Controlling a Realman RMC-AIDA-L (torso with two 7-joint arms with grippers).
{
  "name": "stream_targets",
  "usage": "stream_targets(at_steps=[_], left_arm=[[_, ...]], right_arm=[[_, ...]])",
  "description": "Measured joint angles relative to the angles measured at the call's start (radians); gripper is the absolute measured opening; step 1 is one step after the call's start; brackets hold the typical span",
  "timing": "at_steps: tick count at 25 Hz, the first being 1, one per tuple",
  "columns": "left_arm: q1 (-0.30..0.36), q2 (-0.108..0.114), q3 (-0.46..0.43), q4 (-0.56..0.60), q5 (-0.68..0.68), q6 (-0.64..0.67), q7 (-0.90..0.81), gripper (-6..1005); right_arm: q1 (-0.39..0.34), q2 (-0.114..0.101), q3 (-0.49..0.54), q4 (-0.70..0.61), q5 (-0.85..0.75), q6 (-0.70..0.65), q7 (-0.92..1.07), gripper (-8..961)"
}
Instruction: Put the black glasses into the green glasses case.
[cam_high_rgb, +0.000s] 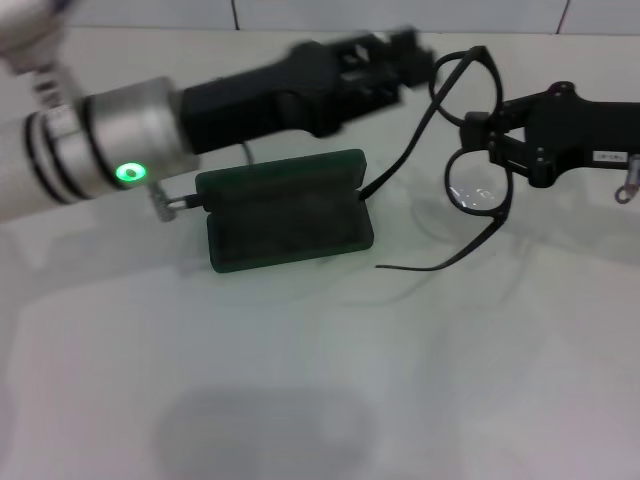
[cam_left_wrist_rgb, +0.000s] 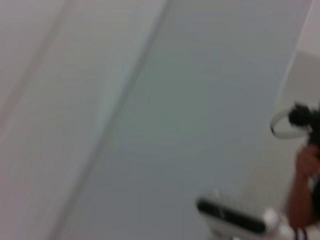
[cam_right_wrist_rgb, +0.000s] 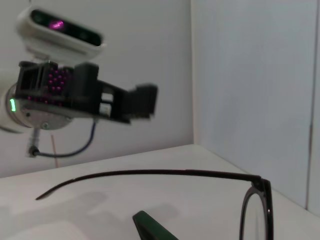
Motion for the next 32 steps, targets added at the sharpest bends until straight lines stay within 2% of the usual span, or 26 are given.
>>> stream_targets(at_steps=[5,16,32], left_arm=[[-0.053,-0.004,0.0,0.002,0.116,-0.004,-0.089,469],[-0.052,-0.013,0.0,0.0,0.148,-0.031,-0.111,469],[-0.036,-0.013,-0.009,0.006,0.147,-0.032,-0.083,468]], right_arm=[[0.024,0.006,-0.03,0.006,0.0,-0.014,-0.012,108],[0.023,0.009,-0.043,0.008,0.029,-0.073,-0.03,109],[0.027,0.006,-0.055,0.018,0.03,-0.11,-0.004,107]])
